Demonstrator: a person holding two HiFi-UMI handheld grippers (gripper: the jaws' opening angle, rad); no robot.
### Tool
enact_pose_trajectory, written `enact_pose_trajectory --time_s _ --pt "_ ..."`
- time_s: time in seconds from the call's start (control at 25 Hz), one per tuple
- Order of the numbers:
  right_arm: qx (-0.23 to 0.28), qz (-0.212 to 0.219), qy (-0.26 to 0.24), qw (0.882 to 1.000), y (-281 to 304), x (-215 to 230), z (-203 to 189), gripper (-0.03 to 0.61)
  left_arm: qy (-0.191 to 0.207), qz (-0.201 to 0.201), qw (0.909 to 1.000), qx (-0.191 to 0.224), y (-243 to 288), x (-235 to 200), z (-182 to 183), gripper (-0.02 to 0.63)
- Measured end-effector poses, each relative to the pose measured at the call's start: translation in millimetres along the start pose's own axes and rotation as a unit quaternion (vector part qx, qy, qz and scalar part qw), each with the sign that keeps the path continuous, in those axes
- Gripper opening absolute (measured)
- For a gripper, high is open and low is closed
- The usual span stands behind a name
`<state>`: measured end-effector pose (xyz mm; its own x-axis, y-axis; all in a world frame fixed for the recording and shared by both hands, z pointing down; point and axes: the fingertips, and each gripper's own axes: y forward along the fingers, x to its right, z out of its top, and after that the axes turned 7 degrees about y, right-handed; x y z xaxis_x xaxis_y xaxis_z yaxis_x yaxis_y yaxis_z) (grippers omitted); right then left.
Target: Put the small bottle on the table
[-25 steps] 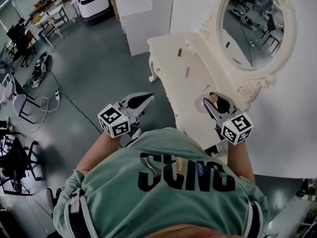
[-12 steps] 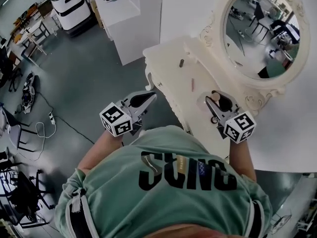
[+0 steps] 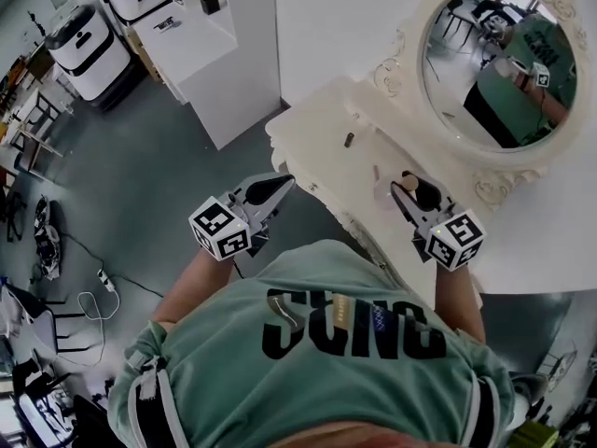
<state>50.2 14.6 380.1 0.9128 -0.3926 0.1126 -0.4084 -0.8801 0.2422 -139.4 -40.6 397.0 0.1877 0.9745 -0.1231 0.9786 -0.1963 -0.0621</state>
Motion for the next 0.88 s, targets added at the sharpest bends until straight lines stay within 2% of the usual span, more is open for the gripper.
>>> enact_pose_trajectory --time_s 0.2,0.44,0.64,0.88 --pt "-0.009 -0.034 0.012 0.999 13 8 2 0.129 -0.017 -0.027 0.9995 -0.003 6 -28 -2 0.005" --pt "-0.017 -0.037 0.021 0.999 32 44 -2 0.129 -0.025 -0.029 0.9992 -0.008 38 -58 -9 0.005" --pt "-0.012 -0.016 0.024 0.999 45 101 0 0.129 -0.023 -0.015 0.9994 -0.022 87 -78 -15 0.005" --pt "-0.004 0.036 -0.001 0.999 78 173 14 0.129 -0.037 0.033 0.9981 -0.036 153 -110 -11 0.005"
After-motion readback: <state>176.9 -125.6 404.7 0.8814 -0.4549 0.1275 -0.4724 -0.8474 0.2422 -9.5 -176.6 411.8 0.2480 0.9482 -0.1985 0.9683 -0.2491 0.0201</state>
